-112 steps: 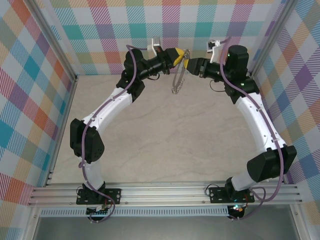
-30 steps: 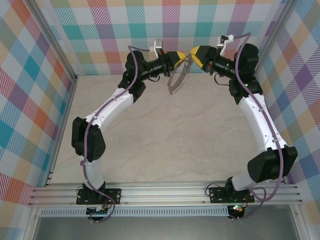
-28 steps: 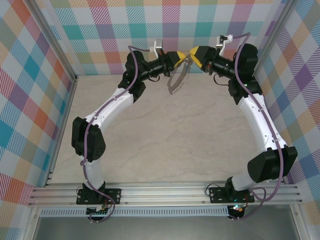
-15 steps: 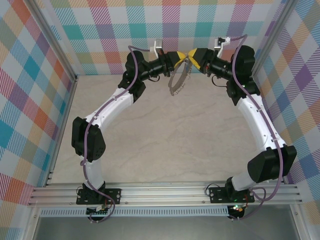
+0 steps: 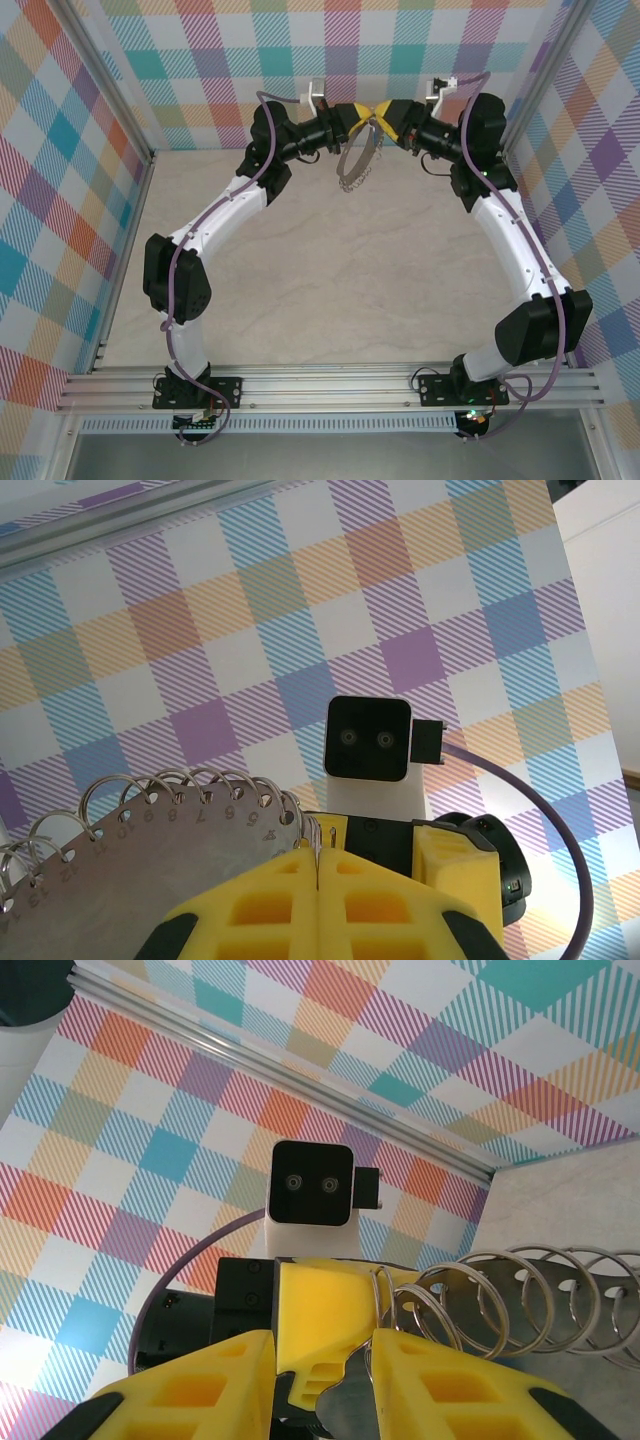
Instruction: Put the keys on the keyring
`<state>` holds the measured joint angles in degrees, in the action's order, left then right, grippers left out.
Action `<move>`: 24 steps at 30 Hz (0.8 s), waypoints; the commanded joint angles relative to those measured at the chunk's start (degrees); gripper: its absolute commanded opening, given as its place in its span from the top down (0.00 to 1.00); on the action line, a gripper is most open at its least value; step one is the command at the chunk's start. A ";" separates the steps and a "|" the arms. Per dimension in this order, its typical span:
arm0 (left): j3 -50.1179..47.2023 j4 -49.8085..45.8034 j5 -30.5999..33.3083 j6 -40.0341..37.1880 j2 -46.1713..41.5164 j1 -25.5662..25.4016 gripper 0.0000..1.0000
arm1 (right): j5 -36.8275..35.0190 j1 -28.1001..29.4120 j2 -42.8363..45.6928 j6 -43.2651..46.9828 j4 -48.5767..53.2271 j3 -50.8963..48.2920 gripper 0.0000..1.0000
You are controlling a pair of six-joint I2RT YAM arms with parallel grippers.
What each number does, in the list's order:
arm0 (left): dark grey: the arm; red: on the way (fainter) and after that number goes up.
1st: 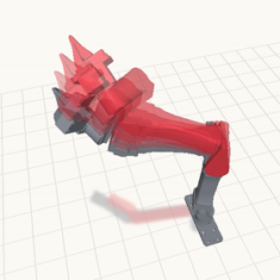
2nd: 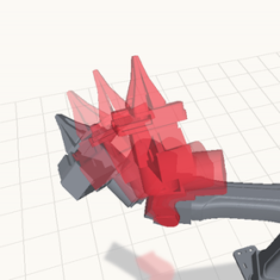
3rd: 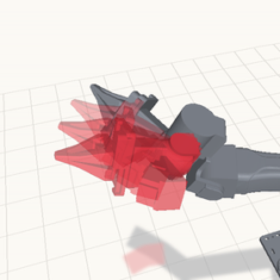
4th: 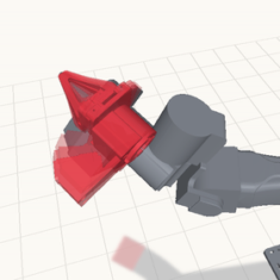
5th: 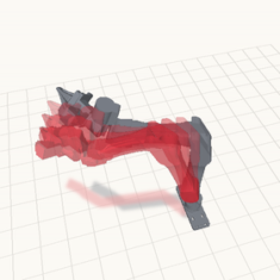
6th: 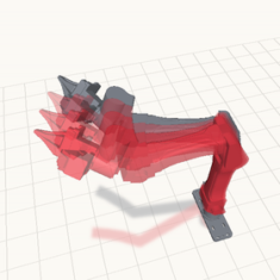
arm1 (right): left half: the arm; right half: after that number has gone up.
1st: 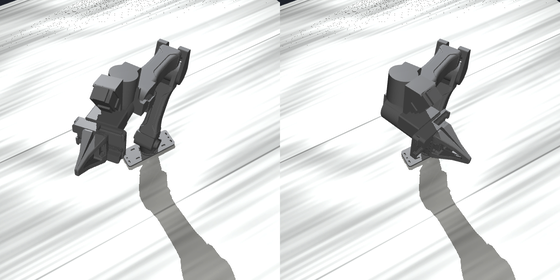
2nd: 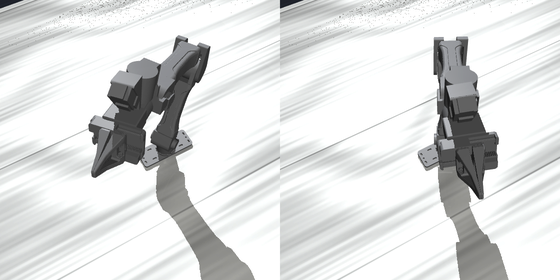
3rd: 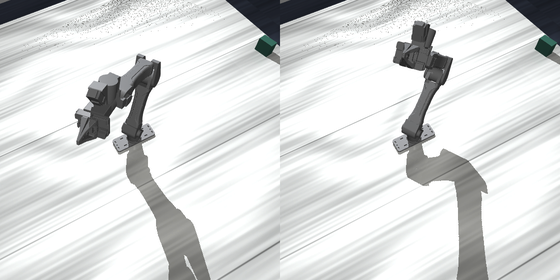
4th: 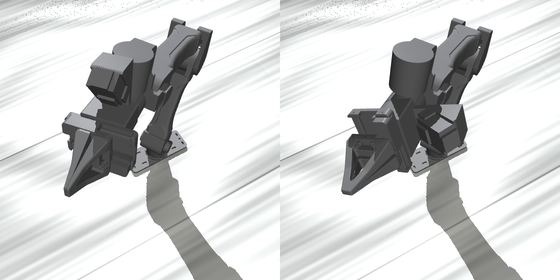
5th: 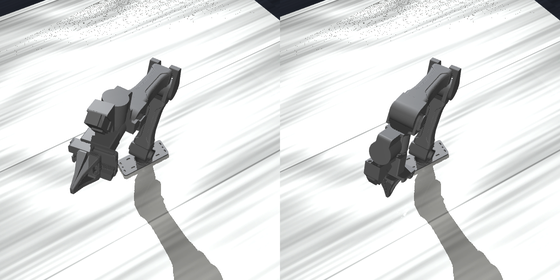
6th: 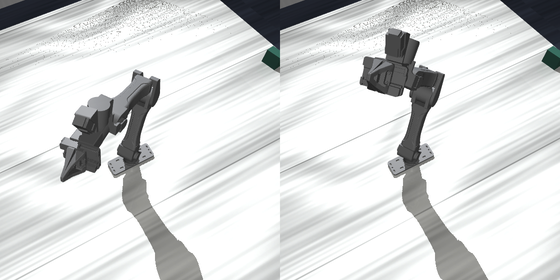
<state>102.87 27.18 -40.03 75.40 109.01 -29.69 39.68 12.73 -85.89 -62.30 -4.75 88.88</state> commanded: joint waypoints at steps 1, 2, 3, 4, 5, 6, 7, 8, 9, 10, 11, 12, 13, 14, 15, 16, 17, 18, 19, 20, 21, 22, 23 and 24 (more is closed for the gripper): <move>-0.39 3.21 -1.10 -0.51 -2.49 0.74 1.00 | 0.40 0.62 -0.16 1.05 -1.66 1.62 0.69; -0.39 3.19 -1.17 -0.51 -2.56 0.69 1.00 | 0.37 0.67 -0.26 1.17 -1.56 1.82 0.70; -0.46 3.23 -1.14 -0.60 -2.58 0.69 1.00 | 0.40 0.72 -0.40 1.27 -1.27 2.05 0.71; -0.52 3.19 -1.15 -0.74 -2.66 0.70 1.00 | 0.46 0.82 -0.50 1.41 -1.08 2.24 0.71; -0.56 3.14 -1.19 -0.78 -2.66 0.69 1.00 | 0.48 0.81 -0.60 1.40 -1.00 2.41 0.71; -0.56 3.10 -1.32 -0.93 -2.71 0.69 1.00 | 0.47 0.90 -0.77 1.56 -0.71 2.60 0.71; -0.54 2.86 -1.36 -1.08 -2.80 0.69 1.00 | 0.43 0.89 -0.86 1.79 -0.34 2.77 0.71; -0.56 2.73 -1.45 -1.32 -2.84 0.69 1.00 | 0.38 0.89 -0.86 1.82 -0.18 2.79 0.71; -0.52 2.46 -1.52 -1.75 -2.97 0.71 1.00 | 0.31 0.90 -0.82 1.92 0.02 2.79 0.71; -0.56 1.96 -1.63 -2.19 -3.14 0.69 1.00 | 0.10 0.94 -0.86 2.22 0.41 2.79 0.71; -0.52 1.54 -1.56 -2.57 -3.25 0.69 1.00 | -0.08 0.90 -0.69 2.56 0.82 2.79 0.71; -0.54 1.30 -1.54 -2.78 -3.34 0.69 1.00 | -0.42 0.89 -0.47 3.32 1.75 2.87 0.71; -0.52 1.21 -1.56 -2.91 -3.44 0.69 1.00 | -0.77 0.85 -0.19 4.24 2.92 3.04 0.71; -0.55 1.25 -1.54 -2.89 -3.39 0.69 1.00 | -1.11 0.90 0.08 4.99 3.98 3.13 0.71; -0.49 1.25 -1.54 -2.92 -3.58 0.69 1.00 | -1.48 0.79 0.49 5.86 4.91 3.05 0.70; -0.48 1.21 -1.54 -2.89 -3.59 0.69 1.00 | -1.77 0.70 0.84 6.43 5.57 2.84 0.70; -0.48 1.17 -1.54 -2.97 -3.64 0.69 1.00 | -1.97 0.72 1.09 6.73 5.87 2.63 0.70; -0.43 1.02 -1.63 -2.97 -3.62 0.73 1.00 | -2.02 0.63 1.37 6.95 6.04 2.30 0.70; -0.39 0.96 -1.63 -3.10 -3.63 0.69 1.00 | -2.06 0.63 1.56 6.94 6.05 1.98 0.70; -0.39 0.95 -1.66 -3.05 -3.67 0.74 1.00 | -2.20 0.63 1.73 7.02 5.99 1.75 0.70; -0.39 0.95 -1.70 -3.08 -3.71 0.71 1.00 | -2.32 0.54 1.92 7.06 6.00 1.44 0.71; -0.39 0.98 -1.79 -3.06 -3.74 0.77 1.00 | -2.59 0.54 2.12 7.06 5.91 1.21 0.71; -0.39 0.96 -1.87 -3.07 -3.70 0.77 1.00 | -2.83 0.41 2.28 6.94 5.88 0.96 0.71; -0.39 0.88 -1.91 -3.11 -3.80 0.78 1.00 | -2.96 0.38 2.39 6.94 5.68 0.82 0.71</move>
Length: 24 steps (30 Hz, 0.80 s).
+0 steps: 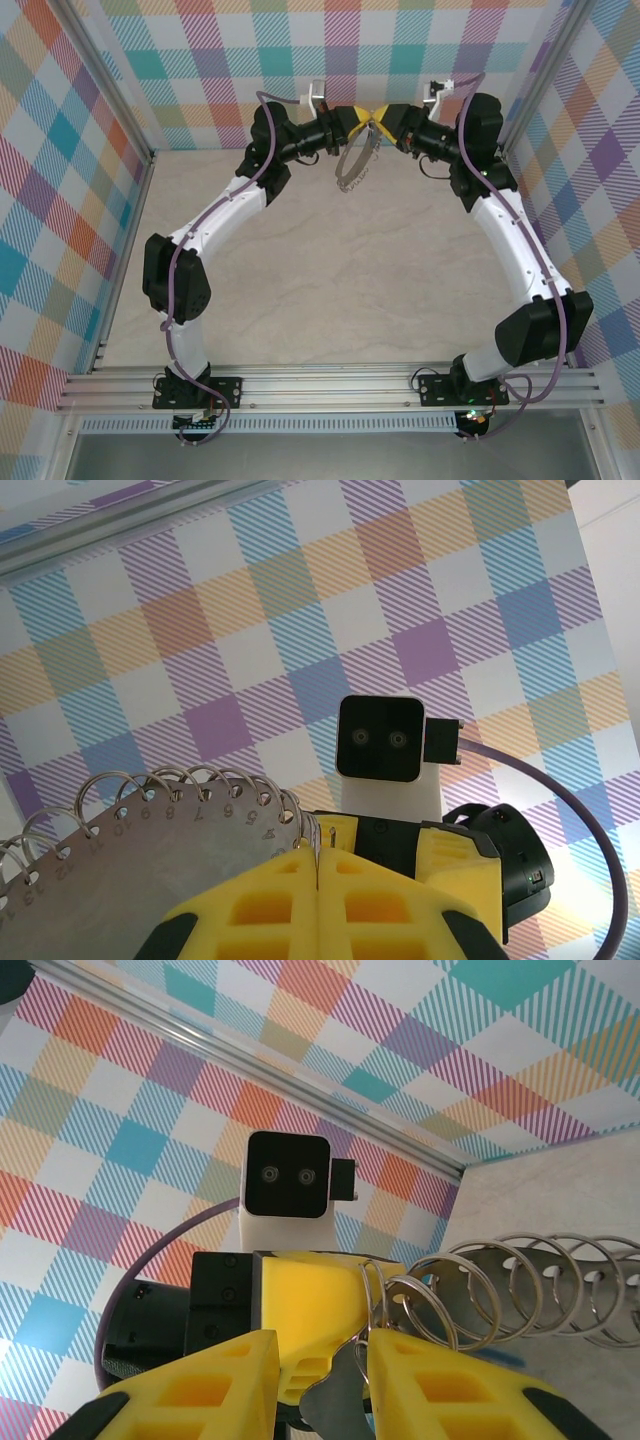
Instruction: Put the keys on the keyring
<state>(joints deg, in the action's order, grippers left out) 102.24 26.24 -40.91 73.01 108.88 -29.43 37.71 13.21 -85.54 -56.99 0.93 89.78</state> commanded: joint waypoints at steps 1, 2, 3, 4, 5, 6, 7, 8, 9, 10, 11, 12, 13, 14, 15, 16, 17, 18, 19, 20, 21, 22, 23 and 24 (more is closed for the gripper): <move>0.25 1.78 -1.11 -0.72 -3.66 0.52 1.00 | -1.11 -0.12 2.04 1.53 -0.06 -0.07 0.71; 0.26 1.80 -1.18 -0.77 -3.67 0.51 1.00 | -1.07 -0.13 1.91 1.40 -0.19 -0.03 0.71; 0.35 1.78 -1.28 -0.77 -3.73 0.51 1.00 | -1.05 -0.11 1.70 1.21 -0.44 0.22 0.71; 0.33 1.77 -1.33 -0.77 -3.76 0.51 1.00 | -0.97 -0.12 1.41 0.90 -0.86 0.31 0.71; 0.33 1.71 -1.46 -0.85 -3.86 0.51 1.00 | -0.80 -0.12 1.19 0.62 -1.03 0.54 0.71; 0.38 1.71 -1.57 -0.94 -3.85 0.51 1.00 | -0.70 -0.12 0.84 0.41 -1.40 0.83 0.71; 0.48 1.46 -1.71 -1.07 -3.94 0.51 1.00 | -0.57 -0.17 0.53 0.18 -1.66 1.08 0.71; 0.49 1.38 -1.74 -1.19 -4.02 0.51 1.00 | -0.46 -0.13 0.26 -0.16 -1.85 1.37 0.71; 0.42 1.44 -1.89 -1.36 -4.08 0.51 1.00 | -0.21 -0.12 -0.12 -0.31 -2.11 1.73 0.71; 0.51 1.15 -1.97 -1.62 -4.13 0.51 1.00 | -0.06 -0.12 -0.47 -0.51 -2.16 2.09 0.71; 0.56 0.94 -2.06 -1.79 -4.20 0.51 1.00 | 0.15 -0.14 -0.74 -0.78 -2.39 2.28 0.71; 0.68 0.59 -2.16 -2.16 -4.29 0.51 1.00 | 0.36 -0.03 -1.01 -1.13 -2.95 2.41 0.71; 0.91 -0.06 -2.46 -2.80 -4.40 0.51 1.00 | 0.56 0.01 -1.19 -1.43 -3.21 2.57 0.71; 1.03 -0.76 -2.54 -3.38 -4.51 0.51 1.00 | 0.75 -0.03 -1.37 -1.56 -3.24 2.83 0.71; 1.24 -1.46 -2.76 -4.04 -4.63 0.51 1.00 | 0.95 0.06 -1.62 -1.55 -3.21 3.16 0.71; 1.47 -2.16 -2.91 -4.66 -4.73 0.51 1.00 | 1.12 0.14 -1.77 -1.54 -3.17 3.45 0.71; 1.68 -2.89 -3.08 -5.20 -4.79 0.51 1.00 | 1.27 0.17 -1.95 -1.42 -3.21 3.71 0.71; 2.06 -3.73 -3.22 -5.95 -4.81 0.43 1.00 | 1.41 0.30 -2.15 -1.41 -3.08 4.02 0.72; 2.31 -4.52 -3.26 -6.58 -4.81 0.43 1.00 | 1.64 0.46 -2.32 -1.31 -2.88 4.32 0.74; 2.41 -5.03 -3.26 -6.93 -4.84 0.51 1.00 | 1.74 0.54 -2.44 -1.26 -2.78 4.52 0.75; 2.52 -5.29 -3.27 -7.22 -4.83 0.51 1.00 | 1.86 0.59 -2.57 -1.18 -2.69 4.70 0.76; 2.74 -5.56 -3.27 -7.42 -4.83 0.45 1.00 | 2.08 0.67 -2.70 -1.19 -2.51 4.87 0.77; 2.85 -5.67 -3.28 -7.44 -4.73 0.46 1.00 | 2.25 0.67 -2.79 -1.06 -2.46 4.97 0.78; 3.12 -5.75 -3.37 -7.45 -4.56 0.51 1.00 | 2.51 0.68 -2.88 -1.06 -2.38 4.97 0.79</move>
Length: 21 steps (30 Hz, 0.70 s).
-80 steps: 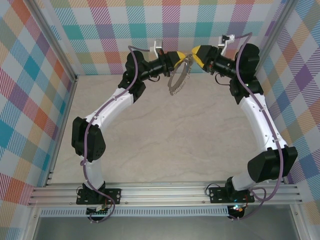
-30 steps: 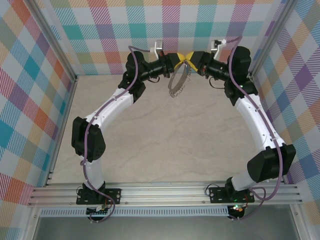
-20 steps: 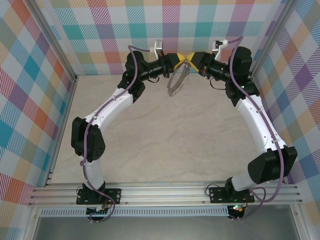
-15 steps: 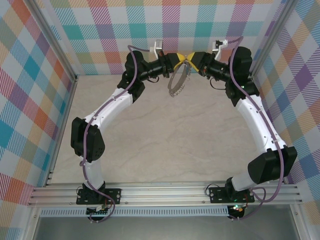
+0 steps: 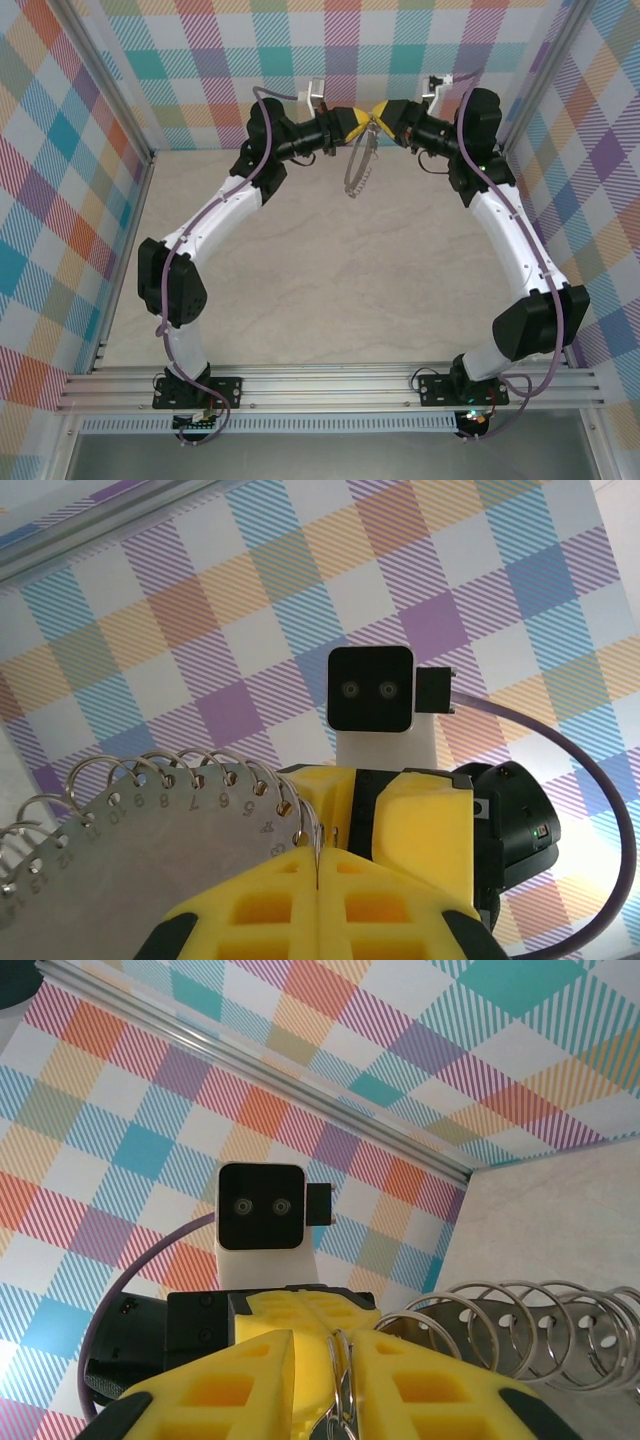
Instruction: Put the keys on the keyring
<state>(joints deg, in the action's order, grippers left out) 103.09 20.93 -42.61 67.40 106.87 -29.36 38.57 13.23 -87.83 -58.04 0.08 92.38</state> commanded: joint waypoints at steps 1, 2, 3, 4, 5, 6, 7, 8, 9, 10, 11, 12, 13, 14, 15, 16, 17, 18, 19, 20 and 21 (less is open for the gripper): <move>2.53 -0.61 -1.69 -1.96 -2.42 0.42 1.00 | 1.86 0.76 -0.59 0.10 -1.26 2.37 0.80; 2.70 -0.69 -1.77 -1.96 -2.32 0.43 1.00 | 2.00 0.72 -0.59 0.20 -1.08 2.37 0.80; 2.95 -0.92 -1.84 -2.08 -2.20 0.40 1.00 | 2.25 0.74 -0.63 0.38 -0.80 2.37 0.80; 3.23 -1.29 -1.90 -2.31 -2.19 0.44 1.00 | 2.53 0.74 -0.59 0.65 -0.53 2.36 0.80; 3.55 -1.62 -1.94 -2.53 -1.96 0.44 1.00 | 2.73 0.82 -0.50 0.86 -0.12 2.37 0.79; 3.85 -1.84 -2.03 -2.70 -1.94 0.47 1.00 | 2.99 0.83 -0.50 1.10 0.21 2.40 0.78; 4.08 -2.09 -2.12 -2.84 -1.78 0.40 1.00 | 3.32 0.83 -0.50 1.35 0.51 2.41 0.78; 4.27 -2.20 -2.12 -2.88 -1.71 0.40 1.00 | 3.38 0.83 -0.45 1.43 0.70 2.30 0.78; 4.48 -2.29 -2.21 -2.87 -1.60 0.40 1.00 | 3.38 0.83 -0.42 1.57 0.84 2.20 0.79; 4.62 -2.29 -2.28 -2.88 -1.49 0.37 1.00 | 3.37 0.83 -0.31 1.77 1.18 2.17 0.80; 4.70 -2.38 -2.29 -2.91 -1.40 0.41 1.00 | 3.37 0.83 -0.31 1.87 1.24 2.19 0.80; 4.86 -2.41 -2.34 -2.84 -1.32 0.40 1.00 | 3.50 0.83 -0.42 1.88 1.26 2.24 0.81; 4.99 -2.47 -2.36 -2.88 -1.25 0.38 1.00 | 3.72 0.83 -0.53 1.88 1.41 2.40 0.81; 5.07 -2.56 -2.46 -2.89 -1.23 0.43 1.00 | 3.96 0.78 -0.67 1.93 1.59 2.62 0.82; 5.10 -2.56 -2.48 -2.89 -1.21 0.42 1.00 | 4.13 0.83 -0.85 1.97 1.74 2.75 0.83; 5.19 -2.72 -2.44 -2.85 -1.13 0.40 1.00 | 4.44 0.83 -0.94 2.04 1.81 2.91 0.84; 5.28 -2.81 -2.48 -3.01 -1.14 0.45 1.00 | 4.52 0.91 -1.02 2.18 1.93 3.03 0.86; 5.28 -2.82 -2.43 -2.97 -1.14 0.39 1.00 | 4.67 0.91 -1.01 2.39 2.20 3.07 0.87; 5.28 -2.91 -2.41 -3.01 -1.13 0.42 1.00 | 4.77 0.95 -0.89 2.69 2.44 3.16 0.89; 5.37 -2.98 -2.35 -3.06 -1.13 0.43 1.00 | 4.99 0.99 -0.93 2.88 2.62 3.20 0.91; 5.45 -3.21 -2.37 -3.14 -1.18 0.44 1.00 | 5.19 1.05 -0.77 3.09 2.82 3.16 0.94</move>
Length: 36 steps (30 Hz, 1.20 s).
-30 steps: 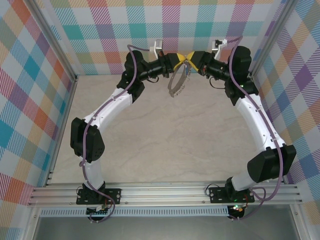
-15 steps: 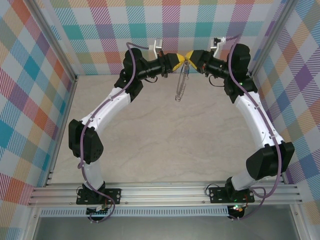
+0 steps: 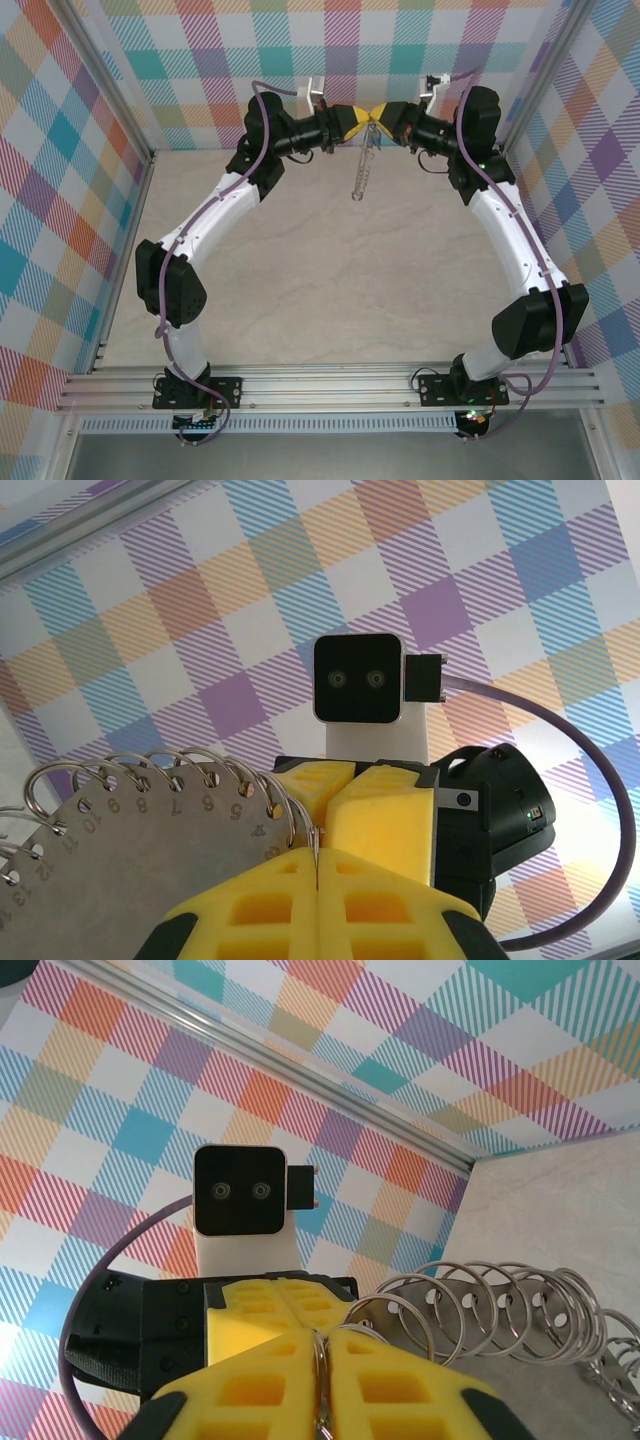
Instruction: Put the keys on the keyring
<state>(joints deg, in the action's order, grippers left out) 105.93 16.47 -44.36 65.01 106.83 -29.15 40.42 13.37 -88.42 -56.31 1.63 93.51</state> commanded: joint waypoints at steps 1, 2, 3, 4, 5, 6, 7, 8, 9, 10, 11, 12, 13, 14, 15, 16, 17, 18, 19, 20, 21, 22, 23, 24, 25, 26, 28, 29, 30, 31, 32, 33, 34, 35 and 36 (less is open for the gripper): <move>2.70 1.11 -0.67 -0.86 -1.19 0.23 1.00 | 3.42 0.86 -0.09 1.55 1.48 1.89 0.98; 2.68 1.02 -0.58 -0.85 -1.19 0.16 1.00 | 3.51 0.87 0.07 1.77 1.68 1.85 1.00; 2.79 0.86 -0.63 -1.03 -1.27 0.21 1.00 | 3.51 0.85 0.22 2.06 1.97 1.77 1.00; 2.75 0.63 -0.68 -1.16 -1.34 0.23 1.00 | 3.44 0.87 0.42 2.25 2.15 1.55 1.00; 2.84 0.43 -0.65 -1.28 -1.41 0.23 1.00 | 3.26 0.89 0.65 2.48 2.15 1.34 1.00; 2.85 0.03 -0.55 -1.50 -1.49 0.23 1.00 | 2.99 0.87 0.86 2.74 2.32 1.16 1.00; 2.96 -0.69 -0.39 -1.85 -1.60 0.27 1.00 | 2.51 0.87 1.17 3.18 2.79 1.01 1.00; 2.94 -1.63 -0.10 -2.25 -1.77 0.36 1.00 | 1.84 0.87 1.44 3.59 3.22 0.82 1.00; 2.95 -2.50 0.26 -2.70 -1.94 0.53 1.00 | 1.21 0.84 1.66 3.80 3.31 0.64 1.00; 2.90 -3.51 0.53 -3.25 -2.25 0.73 1.00 | 0.54 0.78 1.97 3.92 3.42 0.38 1.00; 2.80 -3.99 0.80 -3.67 -2.61 0.91 0.96 | -0.05 0.78 2.18 4.01 3.42 0.14 1.00; 2.62 -4.60 1.15 -3.98 -2.98 1.20 0.92 | -0.70 0.74 2.41 4.23 3.43 -0.20 1.00; 2.53 -5.22 1.42 -4.31 -3.37 1.41 0.87 | -1.46 0.76 2.74 4.35 3.47 -0.66 1.00; 2.43 -5.64 1.47 -4.54 -3.58 1.56 0.84 | -2.10 0.78 2.97 4.33 3.43 -1.14 1.00; 2.44 -6.19 1.63 -4.81 -3.85 1.71 0.79 | -2.81 0.78 3.31 4.48 3.41 -1.71 1.00; 2.36 -6.64 1.67 -5.18 -4.11 1.87 0.76 | -3.37 0.78 3.58 4.70 3.39 -2.21 1.00; 2.27 -7.16 1.86 -5.47 -4.46 1.94 0.73 | -3.88 0.76 3.85 5.04 3.46 -2.67 1.00; 2.06 -7.45 1.95 -5.80 -4.77 2.01 0.70 | -4.33 0.78 4.03 5.39 3.64 -2.96 1.00; 1.76 -7.73 2.12 -6.15 -5.15 2.08 0.68 | -4.49 0.78 4.22 5.95 3.65 -3.30 1.00; 1.41 -8.14 2.38 -6.51 -5.51 2.13 0.66 | -4.71 0.78 4.35 6.49 3.70 -3.55 1.00; 1.10 -8.49 2.59 -6.73 -5.86 2.16 0.64 | -4.86 0.78 4.52 6.92 3.86 -3.85 1.00; 0.88 -9.04 2.74 -7.21 -6.16 2.20 0.62 | -5.07 0.78 4.66 7.62 4.31 -4.04 1.00; 0.60 -9.72 2.97 -7.65 -6.49 2.32 0.61 | -5.11 0.77 4.75 8.40 4.64 -4.13 1.00; 0.37 -10.44 3.04 -8.15 -6.78 2.36 0.59 | -5.04 0.78 4.86 9.18 5.04 -4.16 1.00; 0.28 -11.34 3.21 -8.87 -7.16 2.42 0.55 | -4.95 0.78 4.84 10.03 5.19 -4.29 1.00; 0.24 -12.59 3.43 -9.66 -7.45 2.54 0.52 | -4.75 0.78 4.92 10.86 5.64 -4.31 1.00; 0.24 -14.85 3.81 -11.29 -7.95 2.76 0.44 | -4.57 0.73 4.93 12.66 6.41 -4.06 1.00; 0.40 -16.58 4.28 -12.16 -8.30 2.93 0.40 | -4.48 0.72 4.93 13.14 6.52 -4.11 1.00; 0.56 -18.33 4.81 -12.90 -8.52 3.10 0.37 | -4.48 0.71 4.85 13.40 6.49 -4.29 1.00; 0.68 -20.27 5.61 -13.93 -8.92 3.22 0.32 | -4.08 0.69 4.71 13.64 6.33 -4.31 1.00; 0.79 -22.47 6.79 -15.19 -9.37 3.42 0.28 | -3.68 0.74 4.54 13.77 6.15 -4.39 1.00; 1.02 -24.51 8.16 -16.31 -9.78 3.48 0.24 | -3.36 0.70 4.34 13.82 6.19 -4.35 1.00; 1.39 -27.25 10.31 -17.65 -10.41 3.57 0.05 | -2.88 0.70 4.09 13.84 6.19 -4.14 1.00; 1.83 -29.99 12.64 -18.95 -10.89 3.59 0.00 | -2.19 0.70 3.81 14.03 6.02 -3.97 1.00; 2.06 -31.78 15.10 -19.82 -11.51 3.61 0.00 | -1.71 0.68 3.63 14.25 5.94 -3.84 1.00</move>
<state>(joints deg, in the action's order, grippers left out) 106.45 -7.05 -35.62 50.24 98.39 -26.33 36.45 13.87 -85.65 -44.25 8.91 89.60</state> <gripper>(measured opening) 0.989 0.044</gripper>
